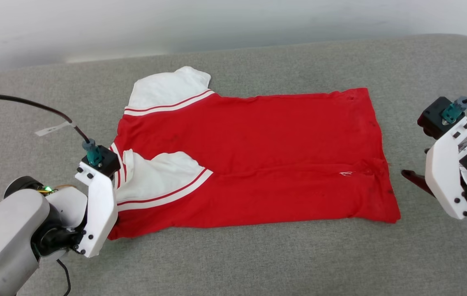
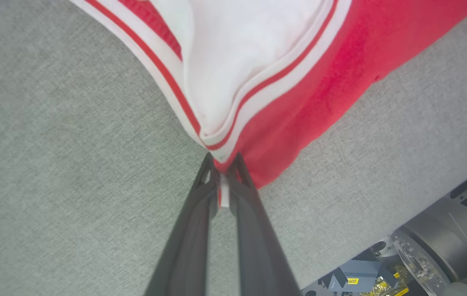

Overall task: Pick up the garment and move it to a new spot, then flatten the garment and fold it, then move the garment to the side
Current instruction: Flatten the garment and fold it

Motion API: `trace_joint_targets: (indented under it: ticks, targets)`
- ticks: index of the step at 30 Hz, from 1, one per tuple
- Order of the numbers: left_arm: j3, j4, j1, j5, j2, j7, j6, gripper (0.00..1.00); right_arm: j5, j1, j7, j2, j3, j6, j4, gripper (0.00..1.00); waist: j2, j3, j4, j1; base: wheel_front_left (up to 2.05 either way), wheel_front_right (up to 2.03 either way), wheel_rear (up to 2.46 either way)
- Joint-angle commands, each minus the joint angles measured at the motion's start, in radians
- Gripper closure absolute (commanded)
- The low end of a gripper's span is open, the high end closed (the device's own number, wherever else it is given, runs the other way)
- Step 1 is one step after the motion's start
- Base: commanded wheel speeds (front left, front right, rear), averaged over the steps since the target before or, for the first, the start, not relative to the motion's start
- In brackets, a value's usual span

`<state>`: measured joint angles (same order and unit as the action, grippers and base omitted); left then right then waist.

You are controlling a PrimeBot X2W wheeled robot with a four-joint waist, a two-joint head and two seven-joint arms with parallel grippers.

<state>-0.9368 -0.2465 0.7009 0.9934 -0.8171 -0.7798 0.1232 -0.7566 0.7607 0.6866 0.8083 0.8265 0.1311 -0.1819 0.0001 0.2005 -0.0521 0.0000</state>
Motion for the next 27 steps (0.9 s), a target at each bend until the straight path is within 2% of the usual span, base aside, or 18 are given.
trace_joint_targets:
  ticks: [1, 4, 8, 17, 19, 22, 27]
  targets:
    - [0.0, 0.02, 0.014, -0.003, -0.01, 0.004, 0.001, 1.0, -0.035, 0.028, 0.05, 0.022, 0.034, -0.001, 0.003, 0.0, -0.0001, 0.009, 0.007, 0.0, 0.0, 0.0, 0.0]
    - [0.008, 0.048, 0.028, -0.006, -0.012, 0.011, 0.001, 1.0, -0.079, 0.036, 0.082, 0.027, 0.067, -0.001, -0.034, 0.0, -0.0001, 0.027, 0.018, 0.0, 0.0, 0.0, 0.0]
    - [0.007, 0.071, 0.029, -0.015, -0.009, 0.015, -0.006, 1.0, -0.134, -0.001, 0.087, -0.022, 0.095, -0.001, -0.109, 0.0, -0.0001, 0.054, 0.029, 0.0, 0.0, 0.0, 0.0]
    - [0.004, 0.09, 0.016, -0.014, -0.01, 0.027, -0.018, 1.0, -0.174, -0.075, 0.009, -0.164, 0.151, -0.001, -0.283, 0.0, -0.0001, 0.087, 0.033, 0.0, 0.0, 0.0, 0.0]
    - [0.004, 0.085, 0.003, -0.01, -0.012, 0.031, -0.019, 1.0, -0.184, -0.061, -0.015, -0.174, 0.153, -0.001, -0.287, 1.0, -0.0001, 0.078, 0.029, 0.0, 0.0, 0.0, 0.0]
    - [0.011, 0.081, -0.013, 0.002, -0.016, 0.046, -0.025, 1.0, -0.191, -0.027, -0.061, -0.148, 0.145, 0.0, -0.268, 1.0, -0.0001, 0.052, 0.025, 0.0, 0.0, 0.0, 0.0]
    - [0.012, 0.118, -0.051, 0.017, -0.042, 0.061, -0.028, 1.0, -0.227, -0.019, -0.109, -0.066, 0.141, -0.001, -0.196, 1.0, -0.0001, -0.005, 0.022, 0.0, 0.0, 0.0, 0.0]
